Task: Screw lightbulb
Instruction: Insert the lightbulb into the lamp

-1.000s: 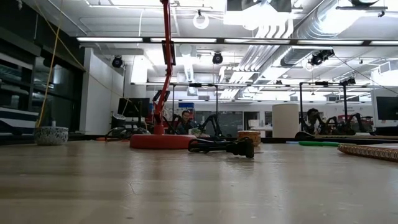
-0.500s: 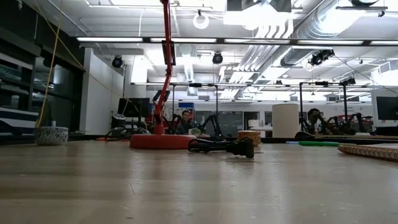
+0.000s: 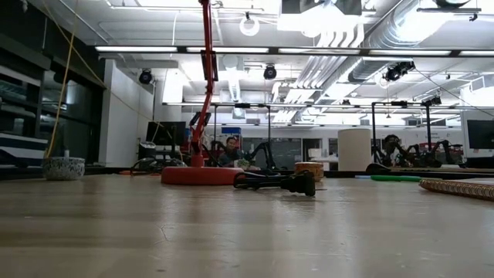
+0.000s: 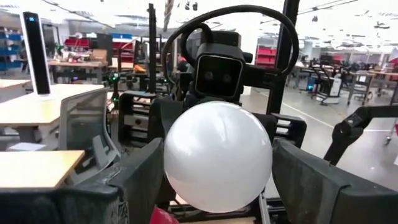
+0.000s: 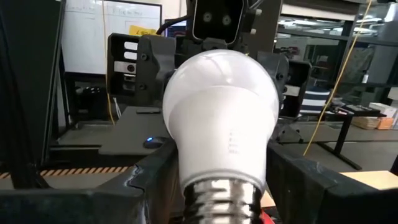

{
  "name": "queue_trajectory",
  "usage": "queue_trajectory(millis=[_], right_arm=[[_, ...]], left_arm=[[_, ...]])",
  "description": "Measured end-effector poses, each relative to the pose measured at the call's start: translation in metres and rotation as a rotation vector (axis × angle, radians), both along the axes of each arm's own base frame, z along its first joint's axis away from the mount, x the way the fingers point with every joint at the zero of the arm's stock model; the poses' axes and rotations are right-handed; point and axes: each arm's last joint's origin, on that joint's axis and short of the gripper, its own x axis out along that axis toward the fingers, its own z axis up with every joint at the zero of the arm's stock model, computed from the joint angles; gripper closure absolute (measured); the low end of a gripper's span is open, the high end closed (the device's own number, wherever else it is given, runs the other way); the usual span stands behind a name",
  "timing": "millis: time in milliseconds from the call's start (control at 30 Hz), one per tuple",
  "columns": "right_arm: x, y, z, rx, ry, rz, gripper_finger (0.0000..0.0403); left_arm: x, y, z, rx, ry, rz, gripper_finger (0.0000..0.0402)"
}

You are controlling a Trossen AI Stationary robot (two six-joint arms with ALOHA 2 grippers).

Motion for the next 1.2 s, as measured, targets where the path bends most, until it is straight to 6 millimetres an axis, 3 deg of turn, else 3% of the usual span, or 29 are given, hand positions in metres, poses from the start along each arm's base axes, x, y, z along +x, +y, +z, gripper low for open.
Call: queue_trajectory(millis=[567, 700, 967, 1200], right_arm=[[0.0003, -0.0014, -0.0010, -0.017, 0.013, 0.000, 0.0187], [0.0003, -0.0014, -0.0010, -0.017, 0.013, -0.001, 0.0187], [0.0007, -0.0037, -0.0010, -0.007, 0.011, -0.007, 0.0187], [0.0007, -0.0037, -0.0013, -0.007, 0.014, -0.007, 0.0187]], left_arm=[[-0.0027, 0.0006, 0.0000, 0.040, 0.002, 0.017, 0.0131], [-0.0023, 0.0005, -0.0010, 0.023, 0.014, 0.008, 0.0104], [0.0016, 0.0010, -0.0046, 0.049, 0.037, 0.026, 0.0009], [0.0019, 0.0012, -0.0046, 0.120, 0.027, 0.035, 0.0008]])
